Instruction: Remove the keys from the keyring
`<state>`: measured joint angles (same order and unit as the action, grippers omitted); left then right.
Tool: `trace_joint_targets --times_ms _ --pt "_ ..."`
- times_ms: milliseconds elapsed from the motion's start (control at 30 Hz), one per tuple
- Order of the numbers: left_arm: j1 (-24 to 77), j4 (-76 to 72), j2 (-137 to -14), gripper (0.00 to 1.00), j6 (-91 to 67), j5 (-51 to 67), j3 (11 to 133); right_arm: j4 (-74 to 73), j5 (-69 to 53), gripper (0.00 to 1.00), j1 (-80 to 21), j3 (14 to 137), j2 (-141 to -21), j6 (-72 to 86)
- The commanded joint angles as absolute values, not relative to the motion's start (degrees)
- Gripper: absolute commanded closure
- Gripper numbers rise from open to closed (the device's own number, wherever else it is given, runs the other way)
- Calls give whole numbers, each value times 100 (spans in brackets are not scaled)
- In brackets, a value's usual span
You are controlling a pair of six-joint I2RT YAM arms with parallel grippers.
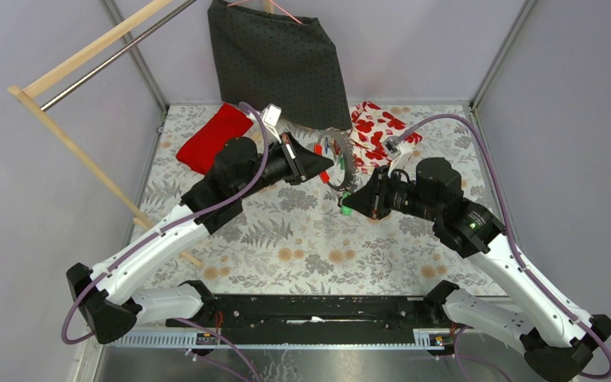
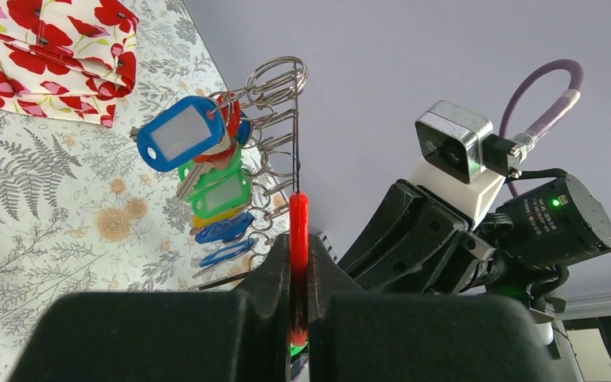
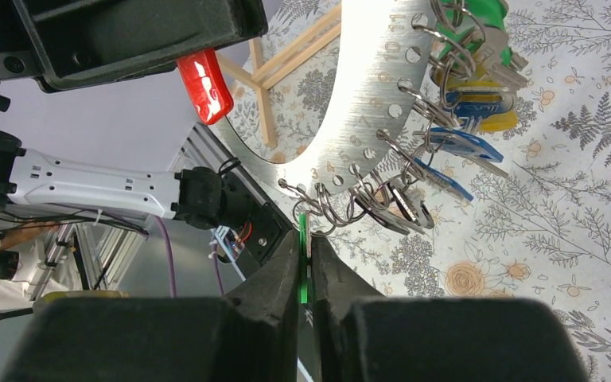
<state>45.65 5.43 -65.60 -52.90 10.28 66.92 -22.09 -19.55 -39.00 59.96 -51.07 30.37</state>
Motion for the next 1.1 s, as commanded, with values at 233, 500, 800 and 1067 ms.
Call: trace_joint_targets --times_ms 233,500,800,1067 --pt "4586 -81 -6289 100 -5225 842 6733 -2342 -2144 100 -3928 6227 -5045 2792" --pt "4588 -40 -6275 100 -5190 775 6612 -2608 -2745 100 -3929 6455 -5111 2456" --pt "4596 -691 -6066 100 -4764 993 6199 -3107 -3094 100 -3932 6815 -5450 2215" --pt "4646 -1241 -5840 100 -4443 1213 5892 -3296 -3086 100 -3930 6992 -5645 2192"
